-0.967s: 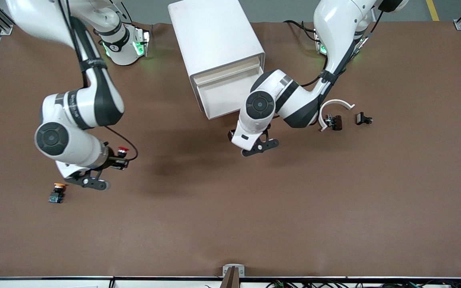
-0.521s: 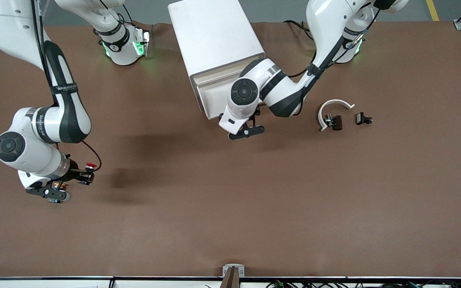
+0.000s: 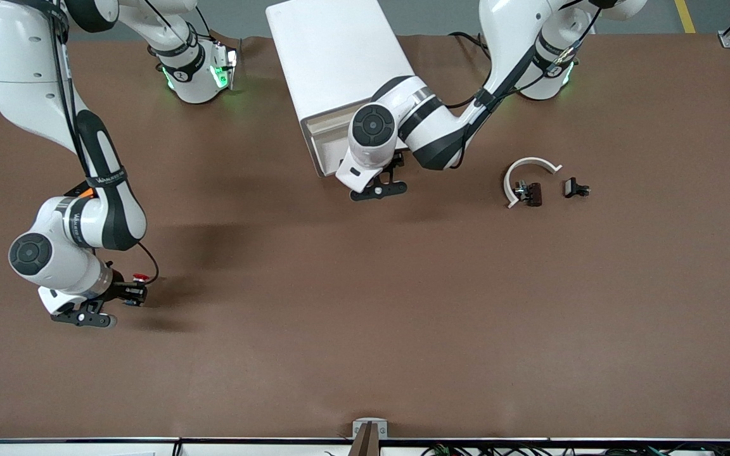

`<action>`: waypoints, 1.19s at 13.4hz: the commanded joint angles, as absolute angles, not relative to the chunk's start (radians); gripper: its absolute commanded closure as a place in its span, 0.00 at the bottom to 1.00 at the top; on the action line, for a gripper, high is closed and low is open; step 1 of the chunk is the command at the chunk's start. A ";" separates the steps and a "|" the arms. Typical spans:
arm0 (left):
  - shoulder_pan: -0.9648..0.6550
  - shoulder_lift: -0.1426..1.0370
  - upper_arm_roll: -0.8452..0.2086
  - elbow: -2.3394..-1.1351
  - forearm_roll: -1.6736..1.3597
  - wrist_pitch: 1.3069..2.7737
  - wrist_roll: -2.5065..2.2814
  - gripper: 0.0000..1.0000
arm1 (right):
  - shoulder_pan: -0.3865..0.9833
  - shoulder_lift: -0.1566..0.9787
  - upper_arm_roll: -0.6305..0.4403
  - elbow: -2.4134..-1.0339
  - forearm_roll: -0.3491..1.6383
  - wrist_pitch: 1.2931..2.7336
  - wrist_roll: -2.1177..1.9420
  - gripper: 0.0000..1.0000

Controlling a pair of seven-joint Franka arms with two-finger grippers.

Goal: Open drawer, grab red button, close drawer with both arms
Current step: 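Carry the button beside the yellow button while the left gripper pushes the drawer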

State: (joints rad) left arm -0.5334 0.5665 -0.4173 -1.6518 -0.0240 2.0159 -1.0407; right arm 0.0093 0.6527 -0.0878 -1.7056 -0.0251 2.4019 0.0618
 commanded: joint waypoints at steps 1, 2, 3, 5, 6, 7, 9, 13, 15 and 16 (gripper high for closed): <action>-0.526 0.532 -0.454 -1.704 -0.017 2.011 -1.052 0.00 | -0.020 0.684 -0.069 -1.648 -0.046 2.387 0.014 1.00; -0.526 0.534 -0.462 -1.707 -0.024 2.011 -1.054 0.00 | -0.026 0.692 -0.069 -1.638 -0.046 2.387 0.008 1.00; -0.526 0.537 -0.463 -1.710 -0.028 2.011 -1.055 0.00 | -0.028 0.699 -0.069 -1.634 -0.048 2.387 0.006 1.00; -0.526 0.543 -0.468 -1.712 -0.049 2.011 -1.060 0.00 | -0.029 0.710 -0.069 -1.628 -0.051 2.387 0.008 1.00; -0.526 0.546 -0.469 -1.715 -0.058 2.011 -1.066 0.00 | -0.034 0.715 -0.069 -1.621 -0.048 2.384 0.006 1.00; -0.526 0.549 -0.469 -1.720 -0.070 2.011 -1.071 0.00 | -0.035 0.725 -0.069 -1.608 -0.046 2.381 0.006 1.00; -0.522 0.551 -0.469 -1.724 -0.154 2.011 -1.071 0.00 | -0.040 0.744 -0.069 -1.585 -0.048 2.378 0.006 1.00; -0.512 0.558 -0.468 -1.727 -0.288 2.011 -1.075 0.00 | -0.044 0.746 -0.069 -1.577 -0.046 2.376 0.006 1.00; -0.512 0.568 -0.468 -1.726 -0.299 2.011 -1.084 0.00 | -0.044 0.753 -0.069 -1.575 -0.049 2.376 0.006 1.00; -0.512 0.571 -0.468 -1.726 -0.301 2.011 -1.085 0.00 | -0.044 0.755 -0.069 -1.571 -0.051 2.376 0.006 1.00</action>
State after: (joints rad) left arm -0.5170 0.5717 -0.4583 -1.7225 -0.2757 2.0159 -1.0683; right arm -0.0222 0.7374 -0.0882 -1.6050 -0.0254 2.3928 0.0109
